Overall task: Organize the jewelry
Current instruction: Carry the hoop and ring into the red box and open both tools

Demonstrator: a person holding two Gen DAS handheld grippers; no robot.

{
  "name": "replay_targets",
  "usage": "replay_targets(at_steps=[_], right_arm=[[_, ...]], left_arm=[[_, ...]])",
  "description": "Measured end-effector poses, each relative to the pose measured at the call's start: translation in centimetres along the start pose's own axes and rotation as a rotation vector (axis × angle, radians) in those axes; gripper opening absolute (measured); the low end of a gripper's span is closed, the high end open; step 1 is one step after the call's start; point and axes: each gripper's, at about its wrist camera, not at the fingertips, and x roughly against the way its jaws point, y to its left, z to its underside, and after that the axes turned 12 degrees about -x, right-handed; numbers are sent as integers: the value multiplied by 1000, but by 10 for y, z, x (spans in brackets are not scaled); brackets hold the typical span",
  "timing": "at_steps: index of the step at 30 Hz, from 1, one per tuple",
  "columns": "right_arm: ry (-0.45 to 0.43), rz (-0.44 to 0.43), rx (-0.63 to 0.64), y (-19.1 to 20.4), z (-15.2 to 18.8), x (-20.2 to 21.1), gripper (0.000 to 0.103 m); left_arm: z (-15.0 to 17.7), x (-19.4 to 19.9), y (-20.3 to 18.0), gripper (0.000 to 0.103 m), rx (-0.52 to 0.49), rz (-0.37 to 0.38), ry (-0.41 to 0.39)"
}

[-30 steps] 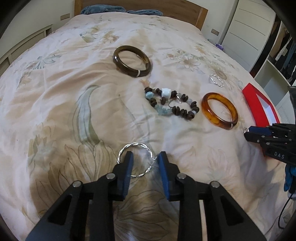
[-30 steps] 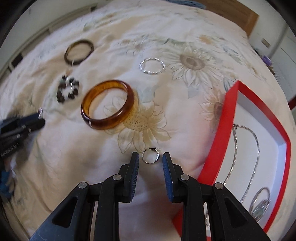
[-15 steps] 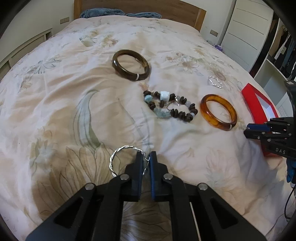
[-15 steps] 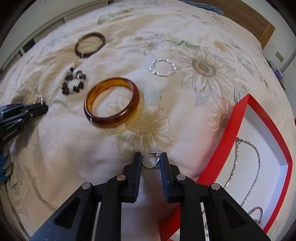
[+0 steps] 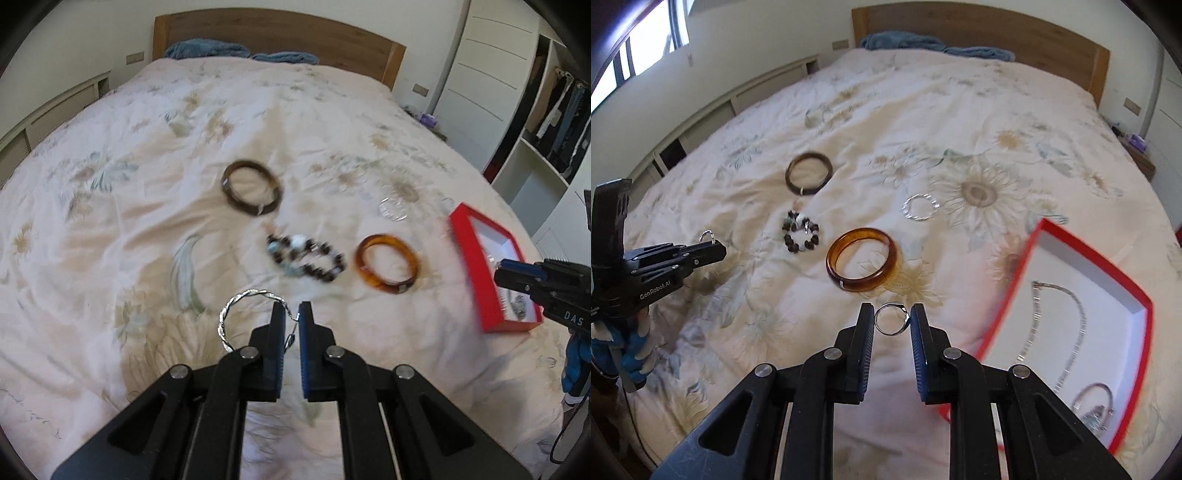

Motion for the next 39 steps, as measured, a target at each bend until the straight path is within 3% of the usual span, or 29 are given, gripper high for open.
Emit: replay_targets(at_steps=[7,16,26,32,39], right_arm=[[-63,55,-71,-49,5,49,20],[-101,127,-170,-138,7,76,20],[-50,129,-225,-204,-6,26,20],[11,122,-223,-225,-5,-12,20],[49,134,-203,-230,4,-31,20]], left_arm=[[-37,12,-59,6,-74,73,-43],[-83,-19,-169,6,-191,199,-29],[-117,-97,-263,6,-295,273,65],[-104,-137,-294,6,-375,256,146],[-86,-159,-302,7,-411,206,187]])
